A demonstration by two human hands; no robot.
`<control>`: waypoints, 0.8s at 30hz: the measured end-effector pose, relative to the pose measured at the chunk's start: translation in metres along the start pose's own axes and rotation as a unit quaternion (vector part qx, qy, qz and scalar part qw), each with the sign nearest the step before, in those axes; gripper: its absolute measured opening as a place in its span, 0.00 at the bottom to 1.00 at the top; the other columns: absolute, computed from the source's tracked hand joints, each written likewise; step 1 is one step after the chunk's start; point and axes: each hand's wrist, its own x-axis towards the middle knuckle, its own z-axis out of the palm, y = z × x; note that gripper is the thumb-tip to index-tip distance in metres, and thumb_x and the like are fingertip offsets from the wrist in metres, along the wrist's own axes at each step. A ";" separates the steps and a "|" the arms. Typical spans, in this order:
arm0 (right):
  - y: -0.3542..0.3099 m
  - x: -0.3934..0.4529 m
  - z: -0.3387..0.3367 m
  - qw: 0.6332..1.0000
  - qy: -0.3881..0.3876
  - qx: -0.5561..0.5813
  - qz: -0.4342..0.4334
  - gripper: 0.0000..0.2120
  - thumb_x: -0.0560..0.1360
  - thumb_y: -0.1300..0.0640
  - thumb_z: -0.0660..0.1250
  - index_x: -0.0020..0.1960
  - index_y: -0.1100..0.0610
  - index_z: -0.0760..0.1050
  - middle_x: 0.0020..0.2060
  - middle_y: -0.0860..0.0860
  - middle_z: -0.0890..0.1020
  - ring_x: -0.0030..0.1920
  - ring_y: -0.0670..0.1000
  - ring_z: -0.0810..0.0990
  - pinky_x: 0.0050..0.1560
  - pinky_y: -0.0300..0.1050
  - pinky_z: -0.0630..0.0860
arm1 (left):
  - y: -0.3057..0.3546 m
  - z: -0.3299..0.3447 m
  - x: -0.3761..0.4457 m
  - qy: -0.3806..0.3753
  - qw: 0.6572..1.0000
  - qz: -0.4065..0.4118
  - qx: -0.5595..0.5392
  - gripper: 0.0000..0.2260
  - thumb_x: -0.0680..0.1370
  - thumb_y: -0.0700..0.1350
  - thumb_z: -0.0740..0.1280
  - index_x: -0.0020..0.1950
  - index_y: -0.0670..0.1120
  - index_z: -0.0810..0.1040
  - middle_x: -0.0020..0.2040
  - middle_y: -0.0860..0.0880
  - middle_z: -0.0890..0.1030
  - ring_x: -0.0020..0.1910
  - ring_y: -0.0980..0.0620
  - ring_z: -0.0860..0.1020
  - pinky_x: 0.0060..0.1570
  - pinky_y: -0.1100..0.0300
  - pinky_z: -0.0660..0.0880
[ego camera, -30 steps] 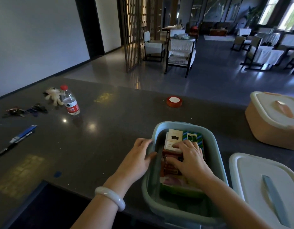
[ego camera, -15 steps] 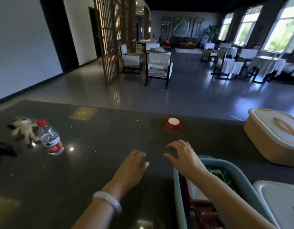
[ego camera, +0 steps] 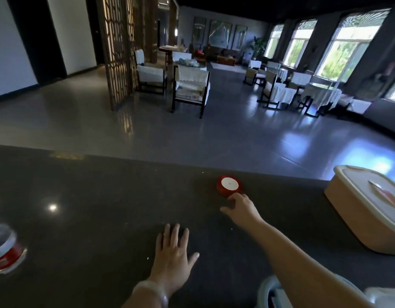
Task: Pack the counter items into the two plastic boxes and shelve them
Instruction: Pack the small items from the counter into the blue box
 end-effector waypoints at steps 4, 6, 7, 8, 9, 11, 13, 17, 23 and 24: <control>0.008 0.058 0.005 0.997 0.030 -0.007 0.068 0.36 0.71 0.42 0.72 0.71 0.58 0.64 0.67 0.57 0.67 0.68 0.59 0.63 0.67 0.53 0.64 | 0.004 0.002 0.001 0.040 0.999 -0.008 0.035 0.35 0.76 0.67 0.43 0.78 0.50 0.59 0.78 0.43 0.55 0.77 0.39 0.53 0.74 0.40 0.51; 0.014 0.083 0.011 0.997 0.033 -0.021 0.073 0.43 0.68 0.40 0.74 0.75 0.57 0.59 0.71 0.56 0.63 0.71 0.60 0.59 0.70 0.55 0.63 | 0.006 0.002 0.004 0.049 0.997 -0.013 0.059 0.36 0.74 0.68 0.46 0.77 0.51 0.61 0.78 0.43 0.57 0.77 0.39 0.55 0.73 0.43 0.46; 0.017 0.094 0.014 0.997 0.031 -0.026 0.073 0.47 0.67 0.40 0.74 0.76 0.56 0.56 0.73 0.56 0.61 0.72 0.60 0.57 0.71 0.56 0.61 | 0.006 0.002 0.006 0.034 0.998 -0.024 0.043 0.35 0.73 0.68 0.49 0.73 0.50 0.69 0.75 0.42 0.64 0.74 0.38 0.62 0.72 0.45 0.48; 0.019 0.105 0.017 0.997 0.026 -0.026 0.073 0.49 0.66 0.39 0.75 0.77 0.54 0.53 0.75 0.55 0.58 0.74 0.60 0.55 0.72 0.58 0.60 | 0.006 0.003 0.005 0.013 0.999 -0.023 0.018 0.34 0.72 0.67 0.52 0.68 0.48 0.76 0.70 0.41 0.71 0.69 0.38 0.69 0.70 0.46 0.49; 0.020 0.115 0.020 0.997 0.019 -0.022 0.075 0.52 0.65 0.38 0.75 0.78 0.52 0.50 0.76 0.54 0.55 0.75 0.61 0.52 0.72 0.60 0.57 | 0.006 0.004 0.004 -0.007 1.000 -0.009 0.012 0.34 0.70 0.66 0.53 0.64 0.46 0.79 0.67 0.40 0.75 0.66 0.37 0.73 0.69 0.46 0.48; 0.018 0.133 0.026 0.997 0.005 -0.006 0.078 0.54 0.64 0.37 0.75 0.78 0.50 0.46 0.78 0.53 0.52 0.76 0.61 0.50 0.73 0.62 0.54 | 0.006 0.004 0.006 0.011 1.000 0.003 0.011 0.34 0.69 0.65 0.54 0.61 0.44 0.81 0.64 0.40 0.77 0.63 0.36 0.76 0.68 0.47 0.45; 0.016 0.145 0.033 0.997 -0.001 -0.008 0.082 0.55 0.64 0.36 0.75 0.78 0.50 0.46 0.77 0.53 0.54 0.76 0.60 0.50 0.73 0.61 0.53 | 0.005 0.010 0.008 0.042 0.999 0.003 0.010 0.34 0.69 0.65 0.54 0.61 0.44 0.81 0.65 0.39 0.77 0.63 0.36 0.75 0.69 0.47 0.48; 0.018 0.142 0.043 0.994 0.025 -0.067 0.086 0.52 0.65 0.40 0.76 0.77 0.55 0.51 0.74 0.54 0.61 0.73 0.59 0.57 0.72 0.58 0.57 | 0.004 0.010 0.009 0.031 0.999 -0.009 0.024 0.36 0.74 0.68 0.43 0.78 0.52 0.55 0.78 0.43 0.50 0.77 0.39 0.51 0.74 0.41 0.46; 0.019 0.083 0.035 0.983 -0.076 -0.153 0.063 0.51 0.60 0.34 0.76 0.75 0.51 0.57 0.70 0.55 0.58 0.70 0.60 0.58 0.69 0.56 0.60 | -0.001 0.014 -0.001 0.053 0.998 0.005 0.029 0.35 0.77 0.67 0.37 0.79 0.51 0.47 0.80 0.45 0.45 0.78 0.43 0.41 0.75 0.44 0.41; 0.019 0.071 0.033 0.981 -0.097 -0.153 0.066 0.51 0.60 0.35 0.76 0.74 0.49 0.57 0.70 0.55 0.58 0.69 0.61 0.59 0.69 0.57 0.61 | -0.001 0.013 -0.003 0.053 0.998 0.006 0.031 0.35 0.77 0.67 0.38 0.79 0.51 0.47 0.80 0.44 0.46 0.78 0.43 0.42 0.75 0.43 0.42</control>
